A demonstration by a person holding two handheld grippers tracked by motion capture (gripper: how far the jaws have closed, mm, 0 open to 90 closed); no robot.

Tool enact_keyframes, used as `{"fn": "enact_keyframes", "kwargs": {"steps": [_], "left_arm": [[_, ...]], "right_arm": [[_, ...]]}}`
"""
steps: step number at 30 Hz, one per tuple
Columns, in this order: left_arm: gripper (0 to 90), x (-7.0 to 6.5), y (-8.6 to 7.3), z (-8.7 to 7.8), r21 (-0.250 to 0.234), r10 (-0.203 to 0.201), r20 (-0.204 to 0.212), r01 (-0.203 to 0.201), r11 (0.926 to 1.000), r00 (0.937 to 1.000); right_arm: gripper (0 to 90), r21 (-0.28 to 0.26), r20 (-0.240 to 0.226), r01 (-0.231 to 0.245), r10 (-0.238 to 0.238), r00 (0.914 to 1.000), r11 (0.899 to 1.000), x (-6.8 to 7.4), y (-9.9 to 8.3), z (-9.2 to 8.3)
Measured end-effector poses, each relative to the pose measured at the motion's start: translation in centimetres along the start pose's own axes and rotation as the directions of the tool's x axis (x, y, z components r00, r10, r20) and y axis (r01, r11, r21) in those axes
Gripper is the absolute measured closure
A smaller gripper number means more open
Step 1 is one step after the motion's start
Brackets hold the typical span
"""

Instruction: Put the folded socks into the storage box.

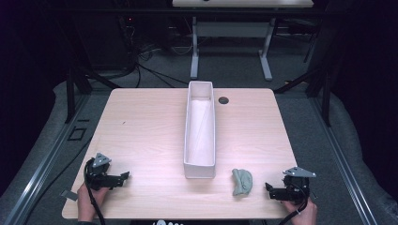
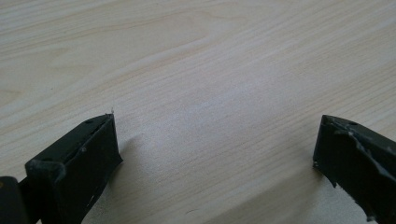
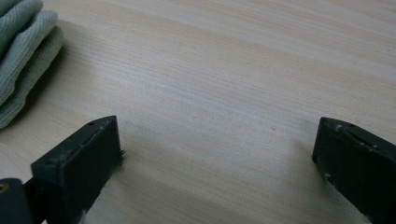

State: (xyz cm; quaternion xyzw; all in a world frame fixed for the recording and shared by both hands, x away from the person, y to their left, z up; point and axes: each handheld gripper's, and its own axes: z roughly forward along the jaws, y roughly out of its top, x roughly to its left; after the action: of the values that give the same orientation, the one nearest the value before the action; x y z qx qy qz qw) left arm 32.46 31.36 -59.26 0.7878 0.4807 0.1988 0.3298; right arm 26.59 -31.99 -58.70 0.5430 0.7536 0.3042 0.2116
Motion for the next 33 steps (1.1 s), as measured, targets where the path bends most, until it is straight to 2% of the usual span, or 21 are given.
{"fn": "enact_keyframes", "kwargs": {"steps": [2, 3, 6, 9, 10, 13, 14, 15, 17, 18, 19, 20, 22, 23, 24, 25, 33], "left_arm": [[0.1, 0.0, 0.0, 0.0, 0.0, 0.0, 0.0, 0.0, 1.0, 1.0], [0.1, 0.0, 0.0, 0.0, 0.0, 0.0, 0.0, 0.0, 1.0, 1.0], [0.1, 0.0, 0.0, 0.0, 0.0, 0.0, -0.001, 0.0, 1.0, 1.0], [0.1, 0.0, 0.0, 0.0, 0.001, 0.002, -0.002, -0.002, 1.0, 1.0], [0.2, 0.0, 0.0, 0.0, 0.001, 0.001, -0.002, -0.001, 1.0, 1.0], [0.1, 0.0, 0.0, 0.0, 0.0, -0.001, -0.002, 0.001, 1.0, 1.0], [0.2, 0.0, 0.0, 0.0, -0.001, -0.001, -0.004, 0.001, 1.0, 1.0], [0.2, 0.0, 0.0, 0.0, 0.0, -0.001, -0.003, 0.001, 1.0, 1.0], [0.2, 0.0, 0.0, 0.0, 0.0, -0.002, -0.003, 0.002, 1.0, 1.0], [0.2, 0.0, 0.0, 0.0, 0.0, -0.002, -0.003, 0.002, 1.0, 1.0], [0.2, 0.0, 0.0, 0.0, 0.0, -0.002, -0.003, 0.002, 1.0, 1.0], [0.2, 0.0, 0.0, 0.0, 0.0, -0.002, -0.004, 0.002, 1.0, 1.0], [0.2, 0.0, 0.0, 0.0, -0.001, -0.002, -0.004, 0.002, 1.0, 1.0], [0.2, 0.0, 0.0, 0.0, -0.001, -0.002, -0.004, 0.002, 1.0, 1.0], [0.2, 0.0, 0.0, 0.0, 0.0, -0.002, -0.004, 0.002, 1.0, 1.0], [0.2, 0.0, 0.0, 0.0, 0.0, -0.001, -0.004, 0.001, 1.0, 1.0], [0.2, -0.1, 0.0, 0.0, -0.001, -0.003, -0.004, 0.003, 1.0, 1.0]], "right_arm": [[0.7, -0.001, 0.012, 0.003, -0.003, 0.9999, 1.0, 0.0, 0.0, 0.0], [0.7, 0.01, 0.004, -0.001, 0.001, 1.0, 1.0, -0.1, 0.1, -0.1], [0.0, 0.003, 0.027, -0.031, 0.031, 0.9991, 1.0, -0.1, 0.1, -0.1], [0.0, -0.006, -0.014, -0.052, 0.052, 0.9985, 0.999, 0.2, 0.4, -0.6], [0.0, -0.01, 0.001, -0.055, 0.055, 0.9985, 0.998, 0.4, 0.6, -0.8], [0.0, 0.002, -0.024, -0.068, 0.068, 0.9974, 0.998, 0.6, 0.9, -1.1], [0.0, 0.011, -0.011, -0.073, 0.074, 0.9972, 0.997, 1.1, 1.5, -1.7], [0.0, 0.011, -0.039, -0.079, 0.079, 0.9961, 0.997, 1.3, 1.7, -1.9], [0.0, 0.02, -0.046, -0.077, 0.078, 0.9959, 0.997, 1.7, 2.3, -2.3], [0.0, 0.026, -0.078, -0.077, 0.079, 0.9938, 0.997, 1.8, 2.4, -2.5], [0.0, 0.021, -0.031, -0.078, 0.079, 0.9964, 0.997, 2.2, 2.6, -2.7], [0.0, 0.016, -0.059, -0.075, 0.076, 0.9953, 0.997, 2.4, 2.8, -2.8], [0.0, 0.026, -0.07, -0.069, 0.071, 0.995, 0.997, 2.5, 3.0, -2.9], [0.0, 0.024, -0.06, -0.064, 0.065, 0.996, 0.998, 2.9, 3.1, -3.0], [0.0, 0.035, -0.076, -0.057, 0.059, 0.9954, 0.998, 3.2, 3.3, -3.2], [0.0, 0.03, -0.068, -0.056, 0.058, 0.996, 0.998, 3.4, 3.4, -3.2], [0.0, 0.031, -0.091, -0.048, 0.051, 0.9945, 0.998, 4.4, 4.4, -3.8]]}}
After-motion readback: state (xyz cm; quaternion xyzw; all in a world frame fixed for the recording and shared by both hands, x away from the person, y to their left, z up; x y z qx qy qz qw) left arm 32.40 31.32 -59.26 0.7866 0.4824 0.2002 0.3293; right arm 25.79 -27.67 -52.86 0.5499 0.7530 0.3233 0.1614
